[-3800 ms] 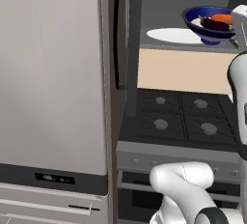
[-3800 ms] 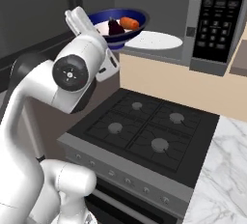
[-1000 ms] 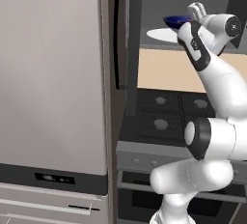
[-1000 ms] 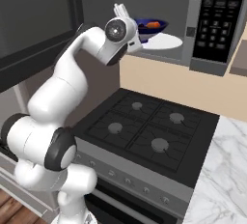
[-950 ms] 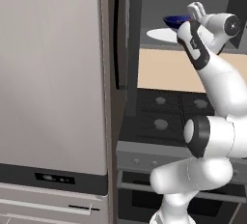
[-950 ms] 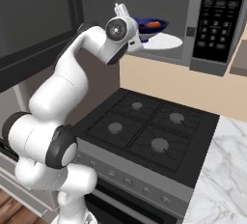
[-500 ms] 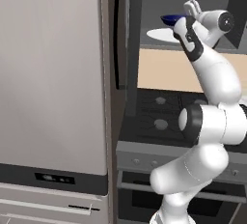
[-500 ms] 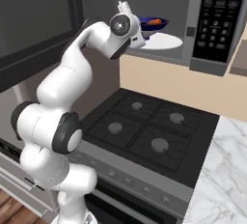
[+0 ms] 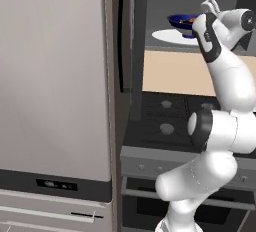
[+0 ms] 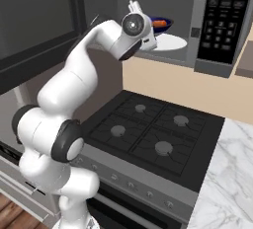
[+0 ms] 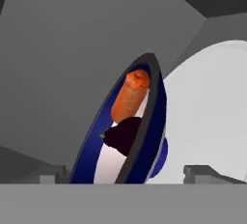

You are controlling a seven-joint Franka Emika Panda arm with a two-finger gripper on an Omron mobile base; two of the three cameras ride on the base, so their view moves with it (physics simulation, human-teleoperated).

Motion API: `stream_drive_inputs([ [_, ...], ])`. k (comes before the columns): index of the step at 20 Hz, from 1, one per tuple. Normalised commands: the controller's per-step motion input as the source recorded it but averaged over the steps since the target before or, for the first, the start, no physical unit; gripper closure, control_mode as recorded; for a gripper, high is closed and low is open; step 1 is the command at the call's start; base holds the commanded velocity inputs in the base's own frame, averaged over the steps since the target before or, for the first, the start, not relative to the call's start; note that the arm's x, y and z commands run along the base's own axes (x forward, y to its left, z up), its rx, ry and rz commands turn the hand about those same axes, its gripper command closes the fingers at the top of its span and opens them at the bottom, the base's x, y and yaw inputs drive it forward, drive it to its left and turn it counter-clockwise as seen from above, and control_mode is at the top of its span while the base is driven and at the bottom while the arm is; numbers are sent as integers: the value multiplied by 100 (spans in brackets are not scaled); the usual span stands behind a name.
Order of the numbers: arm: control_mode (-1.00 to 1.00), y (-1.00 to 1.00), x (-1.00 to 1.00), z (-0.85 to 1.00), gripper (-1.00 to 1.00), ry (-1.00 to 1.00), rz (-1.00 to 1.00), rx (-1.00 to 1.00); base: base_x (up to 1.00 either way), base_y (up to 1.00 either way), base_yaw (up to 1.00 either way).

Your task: Place the bowl containing the carrot and eggplant in the microwave. Close the microwave door and press the start button to microwave the meal.

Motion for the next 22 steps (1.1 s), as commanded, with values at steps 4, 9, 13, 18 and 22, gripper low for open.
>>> stream_drive_inputs([
  [4, -100, -7, -100, 0, -100, 1, 3, -3, 0, 0, 0],
  [9, -100, 6, -100, 7, -100, 14, 10, -22, 0, 0, 0],
  [13, -100, 13, -95, 28, -100, 20, 20, -38, 0, 0, 0],
  [18, -100, 15, -100, 14, -100, 7, 32, -46, 0, 0, 0],
  [22, -100, 25, -100, 0, -100, 1, 38, -51, 0, 0, 0],
])
